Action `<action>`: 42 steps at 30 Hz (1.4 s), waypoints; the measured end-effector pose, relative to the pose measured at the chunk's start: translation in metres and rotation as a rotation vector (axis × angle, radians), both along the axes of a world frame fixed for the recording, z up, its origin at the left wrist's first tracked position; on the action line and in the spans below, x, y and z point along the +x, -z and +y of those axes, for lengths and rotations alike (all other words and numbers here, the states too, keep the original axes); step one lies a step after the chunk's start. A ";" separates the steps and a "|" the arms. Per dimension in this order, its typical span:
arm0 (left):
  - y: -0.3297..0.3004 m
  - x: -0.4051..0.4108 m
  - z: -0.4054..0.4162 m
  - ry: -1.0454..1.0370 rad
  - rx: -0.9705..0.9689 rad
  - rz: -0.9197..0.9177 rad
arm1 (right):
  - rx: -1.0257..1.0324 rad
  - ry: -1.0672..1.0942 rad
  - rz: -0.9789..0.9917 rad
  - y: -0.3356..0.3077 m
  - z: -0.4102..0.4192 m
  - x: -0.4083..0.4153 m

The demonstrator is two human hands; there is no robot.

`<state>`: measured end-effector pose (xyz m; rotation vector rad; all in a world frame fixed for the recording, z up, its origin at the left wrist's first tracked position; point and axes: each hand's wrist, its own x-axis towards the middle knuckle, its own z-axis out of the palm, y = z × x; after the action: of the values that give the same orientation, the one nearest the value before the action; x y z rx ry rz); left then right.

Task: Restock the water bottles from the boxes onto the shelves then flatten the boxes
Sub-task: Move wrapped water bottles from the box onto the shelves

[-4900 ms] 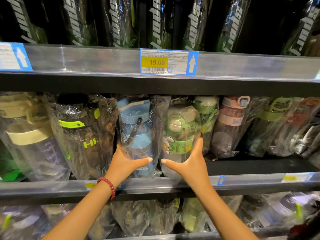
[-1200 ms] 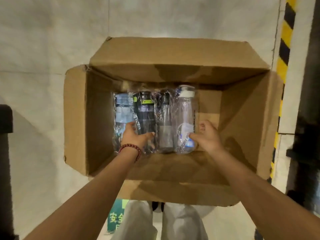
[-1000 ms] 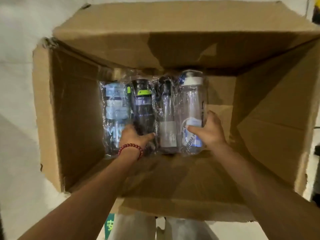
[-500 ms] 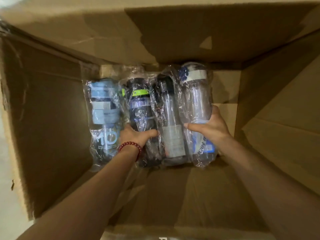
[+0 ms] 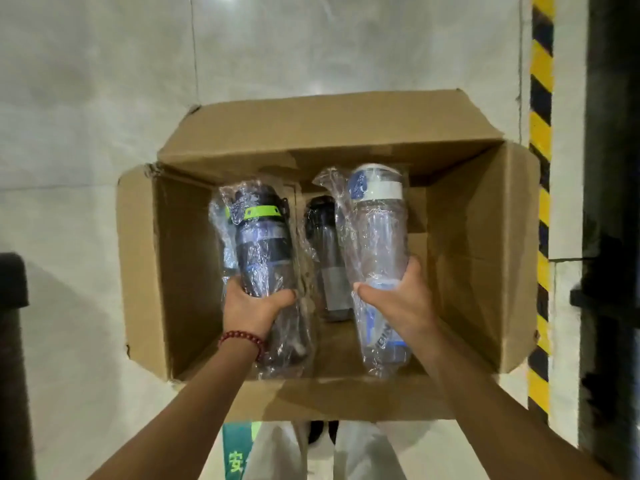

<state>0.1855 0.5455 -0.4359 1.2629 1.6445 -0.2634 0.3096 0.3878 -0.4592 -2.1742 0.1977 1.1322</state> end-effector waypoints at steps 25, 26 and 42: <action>-0.522 0.099 -0.011 0.430 0.353 -0.676 | 0.552 0.459 -0.378 -0.537 -0.047 0.055; -0.536 0.097 -0.016 0.459 0.367 -0.696 | 0.551 0.470 -0.404 -0.553 -0.054 0.052; -0.633 0.048 -0.061 0.748 0.105 -0.999 | 0.556 0.861 -0.711 -0.655 -0.137 -0.059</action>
<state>0.2338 0.4847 0.1973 1.6678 0.3146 0.0313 0.2508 0.2508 0.1956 -1.5730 0.3874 -0.0901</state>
